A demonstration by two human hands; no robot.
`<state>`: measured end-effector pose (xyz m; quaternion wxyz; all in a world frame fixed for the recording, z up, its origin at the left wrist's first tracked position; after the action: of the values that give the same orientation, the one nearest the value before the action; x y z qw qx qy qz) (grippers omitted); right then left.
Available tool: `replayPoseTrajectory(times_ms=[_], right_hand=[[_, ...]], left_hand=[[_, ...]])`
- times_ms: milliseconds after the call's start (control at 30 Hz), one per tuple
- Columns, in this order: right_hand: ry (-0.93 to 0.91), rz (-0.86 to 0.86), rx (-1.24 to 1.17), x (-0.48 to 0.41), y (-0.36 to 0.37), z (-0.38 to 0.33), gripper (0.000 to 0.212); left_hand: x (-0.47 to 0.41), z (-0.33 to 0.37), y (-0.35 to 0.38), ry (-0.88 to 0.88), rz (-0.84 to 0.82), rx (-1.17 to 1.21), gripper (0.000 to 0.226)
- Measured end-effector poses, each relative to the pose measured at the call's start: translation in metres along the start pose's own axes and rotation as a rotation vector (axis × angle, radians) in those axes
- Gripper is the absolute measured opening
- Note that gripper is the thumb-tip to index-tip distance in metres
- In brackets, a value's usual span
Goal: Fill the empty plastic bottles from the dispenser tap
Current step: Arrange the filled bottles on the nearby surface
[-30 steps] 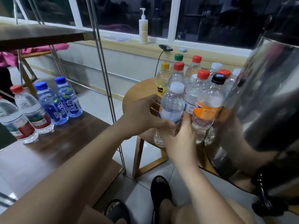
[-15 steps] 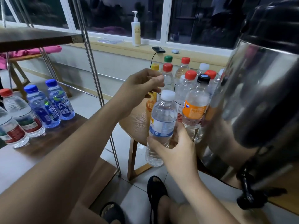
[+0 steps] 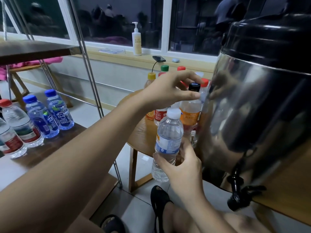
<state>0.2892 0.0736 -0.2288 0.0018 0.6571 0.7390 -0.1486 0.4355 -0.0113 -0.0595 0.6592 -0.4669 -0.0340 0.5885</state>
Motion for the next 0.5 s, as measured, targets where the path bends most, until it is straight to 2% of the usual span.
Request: replayPoseTrajectory(times_ms=[133, 300, 500], right_hand=[[-0.026, -0.014, 0.028, 0.001, -0.003, 0.003, 0.06], [-0.031, -0.051, 0.04, 0.003, 0.008, 0.006, 0.064], [-0.044, -0.125, 0.004, 0.008, 0.042, -0.007, 0.064]], left_hand=[[0.01, -0.008, -0.004, -0.015, 0.068, 0.073, 0.027], [0.051, -0.023, -0.028, -0.075, 0.228, 0.179, 0.031], [0.113, -0.028, -0.074, -0.108, 0.395, 0.12, 0.026]])
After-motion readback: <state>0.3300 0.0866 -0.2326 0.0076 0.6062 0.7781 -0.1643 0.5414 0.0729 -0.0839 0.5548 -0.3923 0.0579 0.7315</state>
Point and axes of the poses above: each hand's wrist, its own x-axis away from the middle knuckle, its own y-axis out of the palm, z = x × y, the point moved 3 cm from there along -x, towards the middle knuckle, and after that the axes turned 8 degrees about y, right-handed, at the moved point
